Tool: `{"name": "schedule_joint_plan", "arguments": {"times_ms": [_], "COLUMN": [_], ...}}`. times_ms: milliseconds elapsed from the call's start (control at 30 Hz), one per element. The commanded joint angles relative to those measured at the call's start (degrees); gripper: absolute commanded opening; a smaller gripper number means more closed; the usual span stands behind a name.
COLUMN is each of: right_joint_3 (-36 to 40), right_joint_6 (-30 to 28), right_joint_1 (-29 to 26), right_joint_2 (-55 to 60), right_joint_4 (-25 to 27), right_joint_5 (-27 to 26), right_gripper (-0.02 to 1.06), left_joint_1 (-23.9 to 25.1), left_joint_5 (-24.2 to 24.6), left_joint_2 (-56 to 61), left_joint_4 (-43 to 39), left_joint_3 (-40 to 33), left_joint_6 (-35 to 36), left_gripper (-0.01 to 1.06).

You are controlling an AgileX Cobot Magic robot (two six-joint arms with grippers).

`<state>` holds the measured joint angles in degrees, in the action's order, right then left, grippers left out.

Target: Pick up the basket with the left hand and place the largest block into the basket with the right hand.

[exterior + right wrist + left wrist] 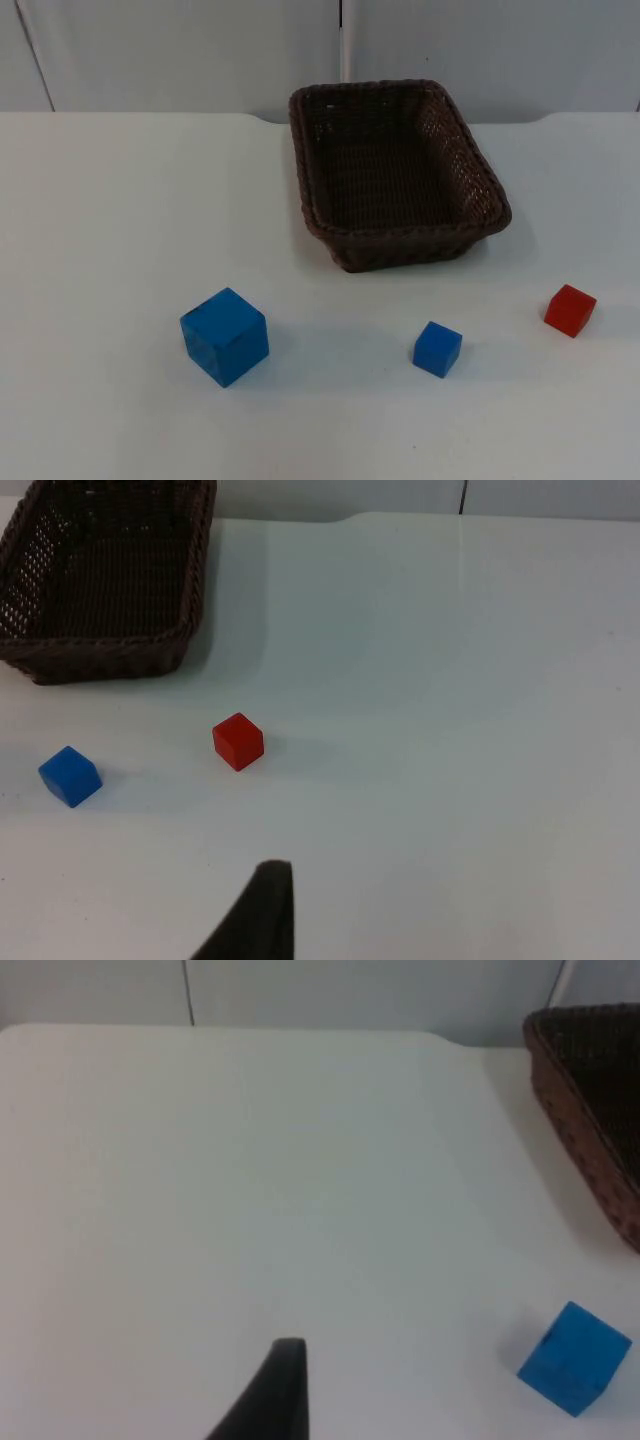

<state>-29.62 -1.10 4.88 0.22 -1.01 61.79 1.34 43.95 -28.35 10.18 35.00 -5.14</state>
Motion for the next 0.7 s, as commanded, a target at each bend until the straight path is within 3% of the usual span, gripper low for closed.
{"name": "schedule_joint_plan", "arguments": {"times_ms": [0,500,667], "right_joint_3": [0.0,0.0,0.0], "right_joint_6": [0.0,0.0,0.0], "right_joint_1": [-0.3,-0.3,-0.3], "right_joint_2": [-0.2,-0.2,-0.2], "right_joint_4": [0.1,0.1,0.1], "right_joint_5": [-0.1,-0.1,-0.1], "right_gripper": [1.05,1.05,1.05], "left_joint_1": [-0.4,-0.4,-0.4], "left_joint_5": [-1.4,-4.4,-4.3], "left_joint_2": [-2.7,-17.4,-19.9], "left_joint_4": [1.5,17.7,19.0], "left_joint_3": [0.3,0.5,2.8], "left_joint_6": [-1.4,-15.2,-15.6], "left_gripper": [1.03,1.02,1.02]}}
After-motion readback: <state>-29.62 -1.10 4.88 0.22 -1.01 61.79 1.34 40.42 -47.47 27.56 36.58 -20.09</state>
